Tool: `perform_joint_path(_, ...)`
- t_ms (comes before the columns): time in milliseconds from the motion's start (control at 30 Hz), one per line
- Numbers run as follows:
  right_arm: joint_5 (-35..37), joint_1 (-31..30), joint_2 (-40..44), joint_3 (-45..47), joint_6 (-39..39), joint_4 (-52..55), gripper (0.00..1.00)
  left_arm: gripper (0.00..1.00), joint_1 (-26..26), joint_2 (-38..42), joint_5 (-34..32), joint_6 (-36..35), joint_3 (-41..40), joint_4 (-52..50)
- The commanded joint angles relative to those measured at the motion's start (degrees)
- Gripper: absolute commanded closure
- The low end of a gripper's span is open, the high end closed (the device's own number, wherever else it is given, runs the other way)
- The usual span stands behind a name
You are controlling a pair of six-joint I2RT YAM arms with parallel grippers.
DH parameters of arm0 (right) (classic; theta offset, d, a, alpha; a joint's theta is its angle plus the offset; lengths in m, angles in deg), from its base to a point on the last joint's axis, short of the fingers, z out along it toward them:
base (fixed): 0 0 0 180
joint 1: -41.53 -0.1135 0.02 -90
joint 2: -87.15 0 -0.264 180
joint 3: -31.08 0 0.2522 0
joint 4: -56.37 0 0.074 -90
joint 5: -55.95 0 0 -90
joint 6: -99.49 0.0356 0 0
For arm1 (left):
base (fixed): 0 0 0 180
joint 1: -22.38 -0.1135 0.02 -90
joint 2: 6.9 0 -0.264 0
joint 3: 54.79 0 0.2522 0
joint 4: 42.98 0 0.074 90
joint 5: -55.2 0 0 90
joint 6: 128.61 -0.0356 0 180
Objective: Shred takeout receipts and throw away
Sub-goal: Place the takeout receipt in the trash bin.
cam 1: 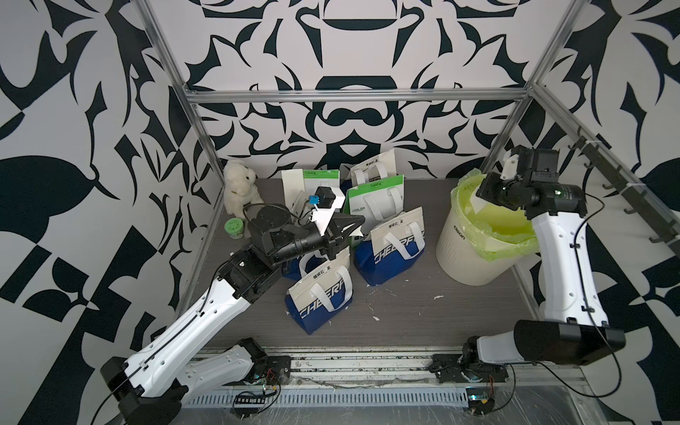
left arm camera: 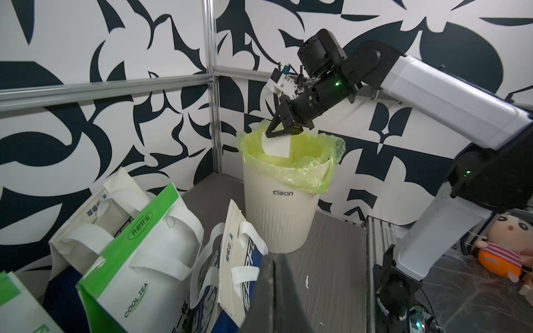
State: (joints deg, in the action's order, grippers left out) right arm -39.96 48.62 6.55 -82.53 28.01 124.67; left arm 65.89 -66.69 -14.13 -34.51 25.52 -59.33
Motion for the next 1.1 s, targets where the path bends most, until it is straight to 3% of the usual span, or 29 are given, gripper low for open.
perform_joint_path(0, 3.92, -0.23, 2.19, 3.18, -1.64, -0.54, 1.00, 1.00, 0.09, -1.39, -0.46, 1.34, 2.96, -1.14)
perform_joint_path(33, 4.00, -0.23, 2.61, 4.09, -1.73, -0.80, 0.88, 1.00, 0.09, -1.81, -0.37, 1.48, 3.19, -1.19)
perform_joint_path(100, 5.00, -0.19, 2.98, 4.71, -2.09, -0.49, 0.53, 1.00, 0.09, -2.42, -0.40, 1.75, 3.24, -1.11)
perform_joint_path(133, 5.14, -0.23, 2.98, 4.51, -2.33, 0.13, 0.42, 1.00, 0.09, -2.65, -0.37, 1.92, 3.12, -1.04)
perform_joint_path(233, 5.00, -0.24, 2.39, 2.91, -2.78, 2.32, 0.29, 1.00, 0.09, -3.24, -0.56, 2.74, 2.59, 0.21)
perform_joint_path(367, 2.43, -0.19, 2.89, 0.12, -2.75, 3.99, 0.27, 1.00, 0.09, -4.55, -1.26, 4.34, 2.20, 2.37)
perform_joint_path(433, -3.29, -0.19, 3.98, -0.07, -2.62, 2.56, 0.27, 1.00, 0.09, -5.43, -1.66, 5.73, 2.19, 3.62)
perform_joint_path(567, -27.35, -0.56, 8.37, 5.24, 0.42, -8.62, 0.32, 1.00, 0.09, -7.42, -2.32, 10.76, 2.34, 7.35)
perform_joint_path(700, -45.87, -4.00, 13.84, 17.57, 10.41, -32.76, 0.35, 1.00, 0.09, -8.75, -1.18, 16.24, 1.61, 13.26)
perform_joint_path(767, -48.70, -8.28, 15.62, 20.82, 10.36, -38.72, 0.35, 1.00, 0.09, -9.10, -0.81, 19.36, 0.47, 17.38)
perform_joint_path(900, -50.45, -18.01, 15.27, 22.16, 5.58, -38.72, 0.35, 1.00, 0.09, -9.69, 0.26, 23.64, -0.11, 21.36)
perform_joint_path(1067, -50.24, -27.34, 14.17, 24.43, 5.86, -44.36, 0.38, 1.00, 0.09, -10.08, 1.04, 27.30, 0.03, 23.59)
